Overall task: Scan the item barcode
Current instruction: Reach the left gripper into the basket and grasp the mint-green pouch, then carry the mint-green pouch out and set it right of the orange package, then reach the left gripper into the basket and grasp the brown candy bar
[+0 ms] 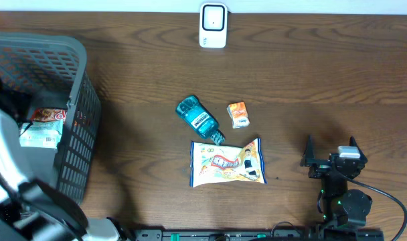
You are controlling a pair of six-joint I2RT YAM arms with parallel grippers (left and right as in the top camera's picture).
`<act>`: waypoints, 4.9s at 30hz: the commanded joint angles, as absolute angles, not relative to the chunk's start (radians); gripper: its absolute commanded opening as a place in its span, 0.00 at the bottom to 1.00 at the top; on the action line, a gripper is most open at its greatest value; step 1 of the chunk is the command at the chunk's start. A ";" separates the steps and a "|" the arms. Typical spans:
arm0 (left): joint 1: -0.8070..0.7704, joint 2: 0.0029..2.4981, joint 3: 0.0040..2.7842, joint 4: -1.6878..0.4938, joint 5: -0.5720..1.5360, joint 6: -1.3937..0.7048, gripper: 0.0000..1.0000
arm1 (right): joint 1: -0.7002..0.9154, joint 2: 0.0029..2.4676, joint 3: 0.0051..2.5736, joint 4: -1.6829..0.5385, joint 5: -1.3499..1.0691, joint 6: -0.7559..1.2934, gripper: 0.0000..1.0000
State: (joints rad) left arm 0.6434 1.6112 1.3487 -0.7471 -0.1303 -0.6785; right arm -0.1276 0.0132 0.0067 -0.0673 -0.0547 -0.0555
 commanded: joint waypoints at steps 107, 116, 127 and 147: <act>-0.329 1.179 1.544 -0.740 -0.666 -0.582 0.98 | -0.123 0.012 0.006 -0.071 -0.055 -0.053 0.99; 0.174 1.172 1.542 -0.914 -0.509 -0.698 0.98 | -0.123 0.012 0.006 -0.071 -0.055 -0.053 0.99; 0.558 1.526 1.542 -0.976 -0.054 -0.736 0.98 | -0.123 0.012 0.006 -0.071 -0.055 -0.053 0.99; 0.537 2.033 1.541 -0.873 -0.037 -0.662 0.98 | -0.123 0.012 0.006 -0.072 -0.055 -0.053 0.99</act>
